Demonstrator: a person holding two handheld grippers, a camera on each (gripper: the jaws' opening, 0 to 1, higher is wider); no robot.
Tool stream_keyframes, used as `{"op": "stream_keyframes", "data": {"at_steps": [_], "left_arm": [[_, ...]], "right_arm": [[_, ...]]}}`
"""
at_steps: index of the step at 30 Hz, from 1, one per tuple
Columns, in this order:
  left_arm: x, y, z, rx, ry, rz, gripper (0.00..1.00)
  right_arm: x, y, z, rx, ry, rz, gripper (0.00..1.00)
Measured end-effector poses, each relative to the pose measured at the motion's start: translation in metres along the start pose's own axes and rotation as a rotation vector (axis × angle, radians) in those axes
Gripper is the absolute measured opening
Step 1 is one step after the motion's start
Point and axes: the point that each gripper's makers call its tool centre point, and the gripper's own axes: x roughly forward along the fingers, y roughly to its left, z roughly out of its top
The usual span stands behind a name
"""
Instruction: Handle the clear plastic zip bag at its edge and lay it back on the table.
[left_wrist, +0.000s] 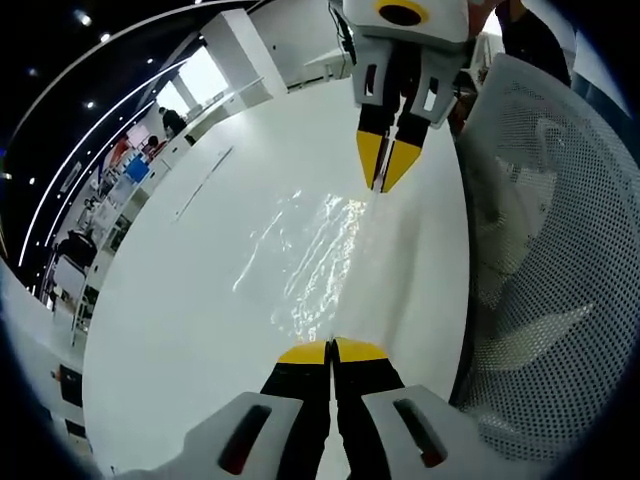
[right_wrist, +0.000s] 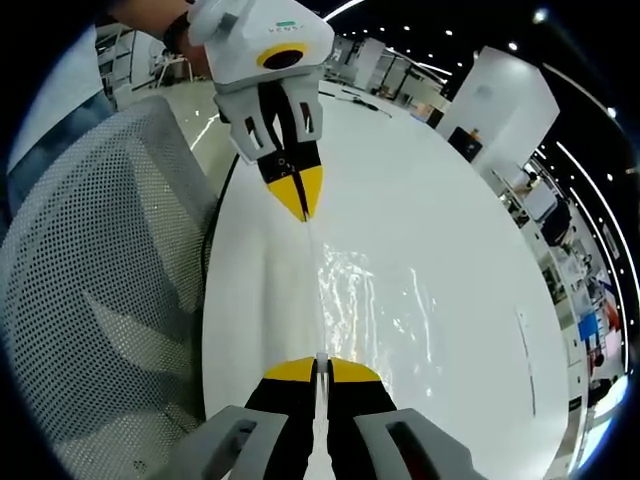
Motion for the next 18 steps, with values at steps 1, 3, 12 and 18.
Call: {"op": "stream_keyframes", "data": {"at_steps": [1,3,12,18], "left_arm": [[-0.0001,0.0001,-0.0004,0.000,0.001,0.000,0.00],[0.0003,0.0008,-0.0014,0.000,0.001,0.001,0.00],[-0.0010,0.0010,-0.0011,0.000,0.004,-0.001,0.00],[-0.0011,0.0008,-0.0012,-0.001,0.005,0.000,0.00]], "right_arm": [[0.0001,0.0002,0.0000,0.000,0.001,0.000,0.00],[0.0002,0.0003,0.0001,0.001,0.000,0.000,0.00],[0.0009,0.0001,-0.0012,0.005,-0.001,-0.002,0.00],[0.0006,-0.0002,-0.0016,0.007,-0.001,-0.002,0.00]]}}
